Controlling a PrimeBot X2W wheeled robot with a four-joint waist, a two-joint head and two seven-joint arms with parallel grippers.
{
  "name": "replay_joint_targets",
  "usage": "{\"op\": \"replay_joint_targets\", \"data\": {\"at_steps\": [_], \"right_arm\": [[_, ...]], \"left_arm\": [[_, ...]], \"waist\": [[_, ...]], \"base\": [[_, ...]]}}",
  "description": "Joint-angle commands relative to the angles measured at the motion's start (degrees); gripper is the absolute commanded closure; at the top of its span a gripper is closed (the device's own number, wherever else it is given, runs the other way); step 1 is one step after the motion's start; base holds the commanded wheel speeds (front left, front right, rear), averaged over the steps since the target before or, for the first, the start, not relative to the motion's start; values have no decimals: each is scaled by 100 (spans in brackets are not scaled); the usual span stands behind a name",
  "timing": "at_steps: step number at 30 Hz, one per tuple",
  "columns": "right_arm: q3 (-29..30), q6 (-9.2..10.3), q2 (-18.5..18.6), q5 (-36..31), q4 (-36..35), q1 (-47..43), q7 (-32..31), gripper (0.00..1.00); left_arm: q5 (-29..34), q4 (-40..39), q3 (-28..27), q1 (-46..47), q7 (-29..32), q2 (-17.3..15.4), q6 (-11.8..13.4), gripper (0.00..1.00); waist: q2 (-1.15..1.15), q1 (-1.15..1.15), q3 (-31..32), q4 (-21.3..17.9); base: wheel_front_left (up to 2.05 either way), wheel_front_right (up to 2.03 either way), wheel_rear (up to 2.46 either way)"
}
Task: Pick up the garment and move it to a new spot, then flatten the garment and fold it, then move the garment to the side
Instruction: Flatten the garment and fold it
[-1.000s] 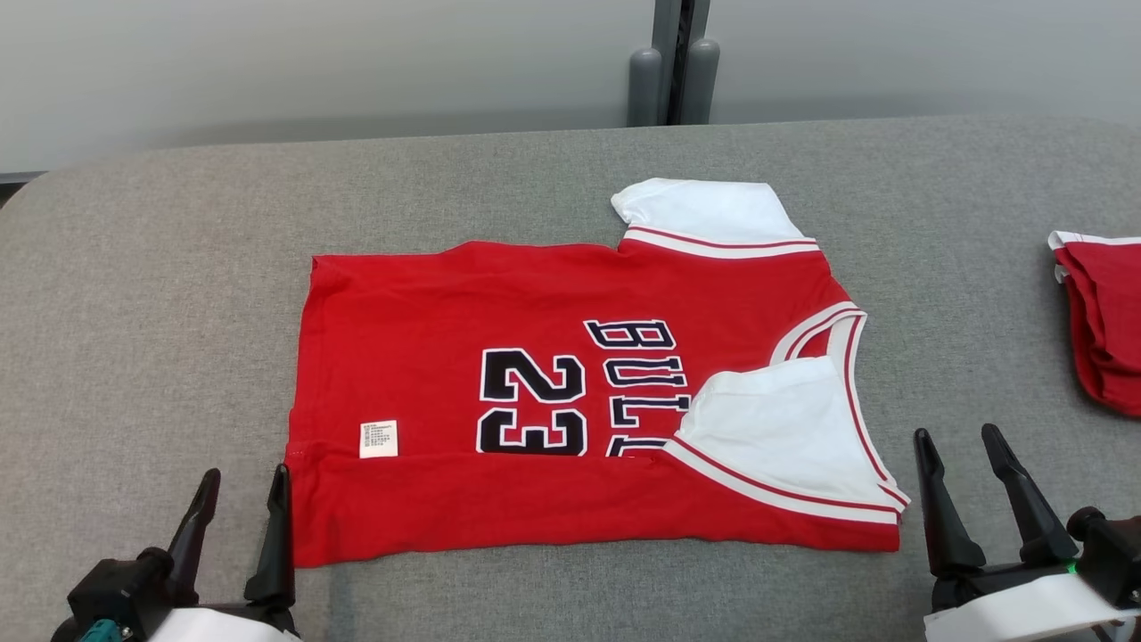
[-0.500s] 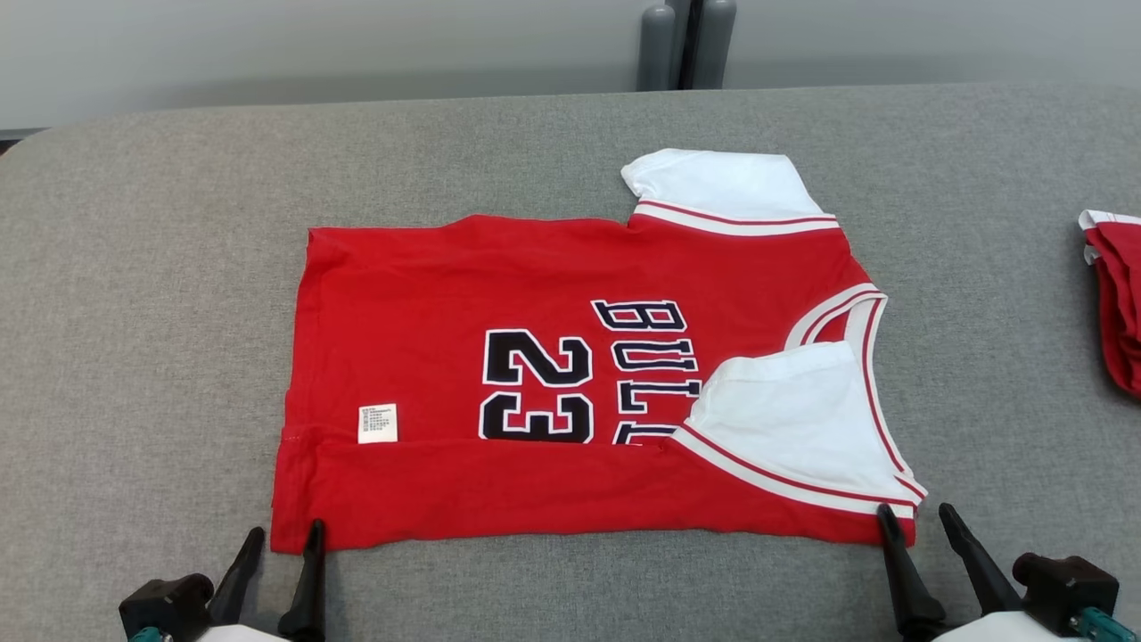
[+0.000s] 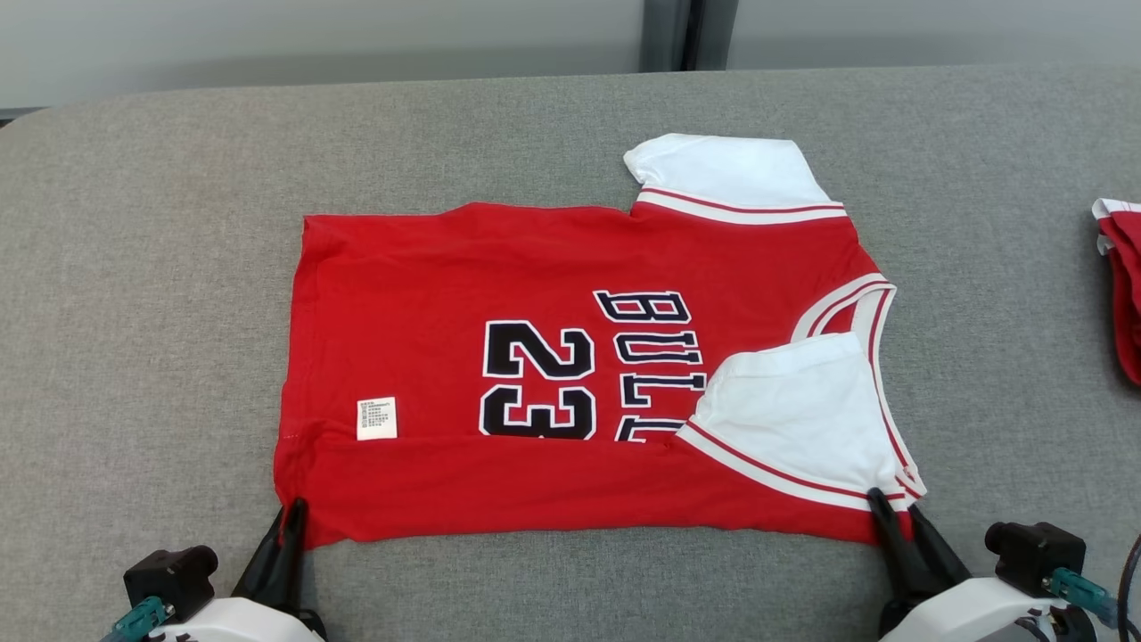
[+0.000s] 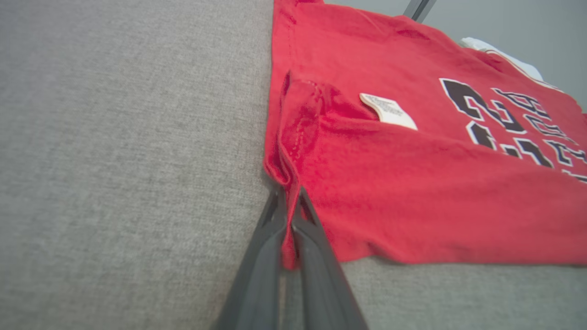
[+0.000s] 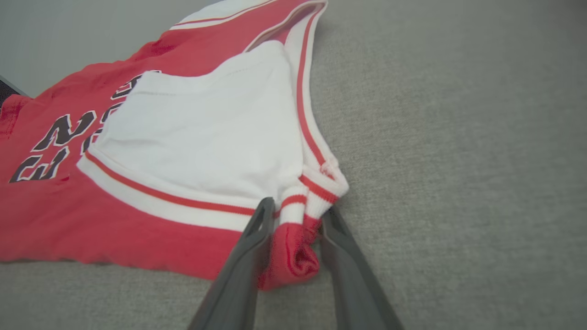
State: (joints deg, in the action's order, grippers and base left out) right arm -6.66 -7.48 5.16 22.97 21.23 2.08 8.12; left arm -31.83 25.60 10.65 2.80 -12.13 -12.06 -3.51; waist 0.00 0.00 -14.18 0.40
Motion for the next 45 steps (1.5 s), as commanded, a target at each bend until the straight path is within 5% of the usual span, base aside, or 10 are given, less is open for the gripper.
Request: {"op": "replay_joint_targets", "data": {"at_steps": [1, 13, 34, 35, 36, 37, 45], "right_arm": [[-62, 0, 22, 78, 101, -3, -96, 100], [153, 11, 87, 205, -291, -533, -68, 100], [480, 11, -148, 202, -800, -1538, -409, 100], [477, 11, -154, 198, -816, -1516, -396, 92], [487, 11, -160, 178, -838, -1484, -373, 45], [491, 10, -165, 160, -870, -1447, -349, 0], [776, -3, -116, -194, -1494, -1013, 143, 0]], "left_arm": [[19, 46, 39, 75, 27, -44, -41, 100], [-109, -425, 95, -374, 224, -138, -15, 100], [-393, -1512, 97, -1637, 1091, -383, 446, 100], [-388, -1505, 89, -1614, 1080, -381, 470, 67], [-377, -1496, 79, -1593, 1075, -381, 486, 0], [-355, -1496, 74, -1562, 1064, -388, 520, 0], [-55, -1985, -157, -1327, 627, -499, 861, 0]], "waist": [[0, 0, -1, 15], [0, 0, 274, -14], [0, 0, 606, -180], [0, 0, 597, -184], [0, 0, 588, -187], [0, 0, 577, -190], [0, 0, 468, -138]], "base": [[0, 0, 0], [0, 0, 0], [0, 0, 0], [0, 0, 0], [0, 0, 0], [0, 0, 0], [0, 0, 0]]}}
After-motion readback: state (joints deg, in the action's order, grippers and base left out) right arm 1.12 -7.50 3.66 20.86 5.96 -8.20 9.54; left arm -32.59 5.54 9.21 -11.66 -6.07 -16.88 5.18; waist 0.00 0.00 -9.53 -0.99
